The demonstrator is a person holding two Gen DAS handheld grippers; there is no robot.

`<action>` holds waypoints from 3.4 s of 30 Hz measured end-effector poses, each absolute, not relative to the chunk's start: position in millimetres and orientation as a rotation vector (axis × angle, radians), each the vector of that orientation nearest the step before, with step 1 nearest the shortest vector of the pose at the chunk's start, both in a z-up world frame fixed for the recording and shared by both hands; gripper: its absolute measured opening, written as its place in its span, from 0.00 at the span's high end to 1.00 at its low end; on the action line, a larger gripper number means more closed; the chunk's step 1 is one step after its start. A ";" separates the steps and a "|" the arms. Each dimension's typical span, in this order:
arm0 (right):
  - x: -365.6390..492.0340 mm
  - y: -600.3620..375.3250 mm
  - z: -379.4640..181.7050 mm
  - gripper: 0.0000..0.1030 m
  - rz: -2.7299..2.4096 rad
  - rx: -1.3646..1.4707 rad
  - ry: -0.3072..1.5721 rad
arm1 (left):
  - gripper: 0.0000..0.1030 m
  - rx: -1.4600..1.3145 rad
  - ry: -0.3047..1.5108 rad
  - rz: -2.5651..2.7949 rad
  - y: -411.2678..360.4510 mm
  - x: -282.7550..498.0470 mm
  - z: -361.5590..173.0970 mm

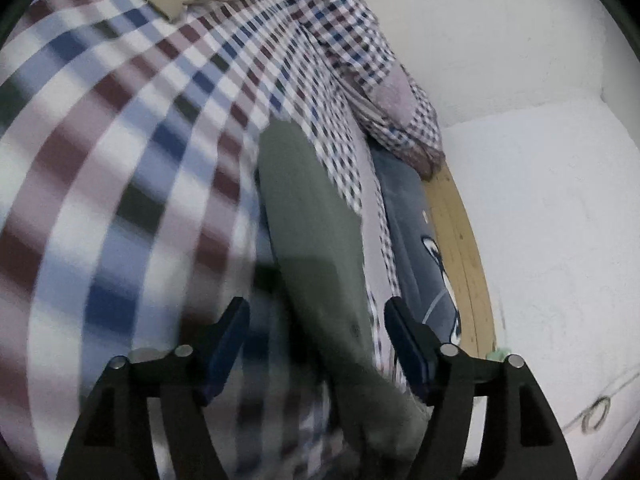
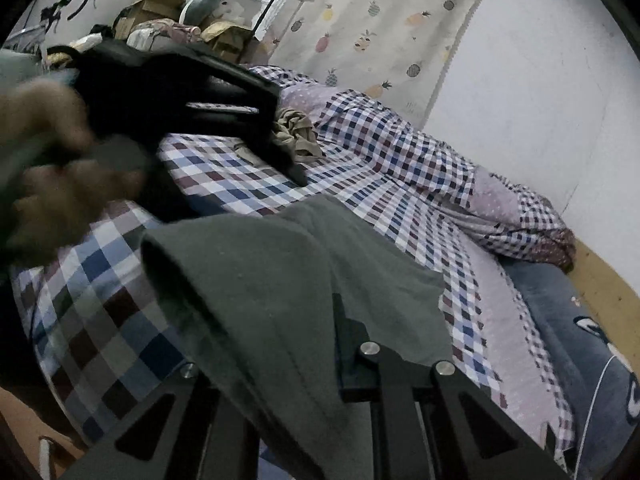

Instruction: Fold clothes

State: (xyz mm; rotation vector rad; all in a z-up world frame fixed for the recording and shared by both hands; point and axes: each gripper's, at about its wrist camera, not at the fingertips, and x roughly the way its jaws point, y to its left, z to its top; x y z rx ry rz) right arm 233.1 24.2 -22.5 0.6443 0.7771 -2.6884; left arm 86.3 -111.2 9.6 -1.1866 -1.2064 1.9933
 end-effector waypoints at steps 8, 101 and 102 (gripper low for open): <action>234.7 35.1 -15.0 0.90 -2.703 0.649 0.682 | 0.26 -1.274 -1.119 1.947 -95.7 -11.0 0.4; 279.9 -410.4 -9.5 0.43 -1.800 0.132 1.207 | 0.24 -0.499 -1.769 3.145 -741.6 359.5 61.6; 276.8 -398.4 -3.7 0.38 -1.825 0.161 1.166 | 0.23 -0.475 -1.737 3.164 -735.7 363.0 70.4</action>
